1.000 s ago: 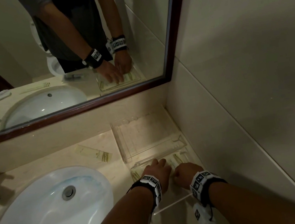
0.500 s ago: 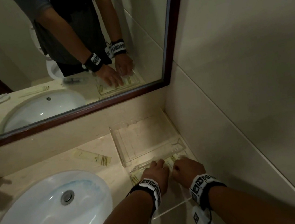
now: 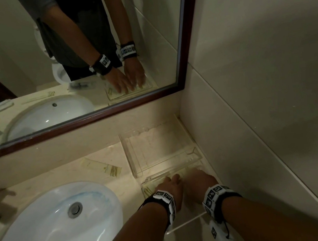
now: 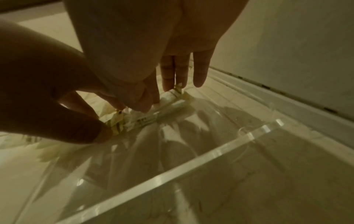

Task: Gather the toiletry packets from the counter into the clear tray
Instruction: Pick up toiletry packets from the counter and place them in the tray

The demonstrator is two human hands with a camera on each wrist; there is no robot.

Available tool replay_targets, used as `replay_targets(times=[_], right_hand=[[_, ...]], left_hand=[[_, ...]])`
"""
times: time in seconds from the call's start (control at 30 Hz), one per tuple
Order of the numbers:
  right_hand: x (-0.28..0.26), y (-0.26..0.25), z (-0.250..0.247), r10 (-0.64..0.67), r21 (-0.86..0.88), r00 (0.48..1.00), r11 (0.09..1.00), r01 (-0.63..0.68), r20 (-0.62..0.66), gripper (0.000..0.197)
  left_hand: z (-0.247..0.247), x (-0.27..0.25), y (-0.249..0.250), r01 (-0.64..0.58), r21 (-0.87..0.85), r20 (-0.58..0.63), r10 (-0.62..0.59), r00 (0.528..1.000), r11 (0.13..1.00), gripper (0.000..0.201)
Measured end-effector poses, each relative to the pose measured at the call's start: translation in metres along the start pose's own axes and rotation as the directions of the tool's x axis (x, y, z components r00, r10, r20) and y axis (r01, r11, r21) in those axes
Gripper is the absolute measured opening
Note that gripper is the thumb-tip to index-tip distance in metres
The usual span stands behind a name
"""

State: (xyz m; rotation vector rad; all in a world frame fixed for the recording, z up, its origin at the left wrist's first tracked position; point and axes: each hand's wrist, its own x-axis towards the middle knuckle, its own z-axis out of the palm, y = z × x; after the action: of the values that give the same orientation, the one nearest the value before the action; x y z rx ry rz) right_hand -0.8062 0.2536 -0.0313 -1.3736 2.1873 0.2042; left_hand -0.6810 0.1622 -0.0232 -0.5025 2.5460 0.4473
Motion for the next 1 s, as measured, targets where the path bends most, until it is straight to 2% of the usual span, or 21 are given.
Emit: replay_targets(times=[0.1,0.2,0.27,0.37,0.47,0.57,0.77,1.0], right_hand=[[-0.002,-0.001,-0.004,-0.024,-0.075,1.0,0.997,0.023,-0.015,0.043],[-0.009,-0.001,-0.01,-0.074,-0.096,0.989,0.993,0.062,-0.125,0.042],[-0.013,-0.001,-0.011,-0.137,-0.1,0.974,0.988,0.12,-0.178,0.04],[-0.016,-0.007,-0.006,-0.185,-0.111,0.977,0.979,0.173,-0.108,0.047],[-0.014,-0.013,0.003,-0.14,-0.142,0.99,0.981,0.136,-0.017,0.06],[-0.01,-0.016,0.008,-0.106,-0.165,0.992,0.979,0.116,0.064,0.066],[-0.009,-0.021,0.004,-0.079,-0.193,0.989,0.976,0.102,0.122,0.071],[-0.011,-0.02,0.006,-0.075,-0.2,0.979,0.973,0.114,0.191,0.081]], left_hand=[[-0.005,-0.003,0.002,0.002,0.006,0.003,-0.002,1.0,1.0,0.07],[-0.008,-0.008,0.004,0.031,-0.009,-0.059,-0.031,0.998,0.999,0.053],[-0.013,-0.015,0.001,0.109,0.008,-0.088,-0.108,0.99,0.994,0.041],[-0.017,-0.024,-0.009,0.246,-0.028,-0.066,-0.247,0.967,0.969,0.048],[-0.01,-0.032,-0.022,0.305,-0.049,0.007,-0.305,0.952,0.951,0.057],[-0.002,-0.037,-0.026,0.295,-0.063,0.057,-0.292,0.955,0.953,0.06],[0.004,-0.043,-0.024,0.242,-0.094,0.073,-0.236,0.969,0.966,0.07],[0.009,-0.045,-0.016,0.202,-0.002,0.08,-0.202,0.976,0.979,0.063]])
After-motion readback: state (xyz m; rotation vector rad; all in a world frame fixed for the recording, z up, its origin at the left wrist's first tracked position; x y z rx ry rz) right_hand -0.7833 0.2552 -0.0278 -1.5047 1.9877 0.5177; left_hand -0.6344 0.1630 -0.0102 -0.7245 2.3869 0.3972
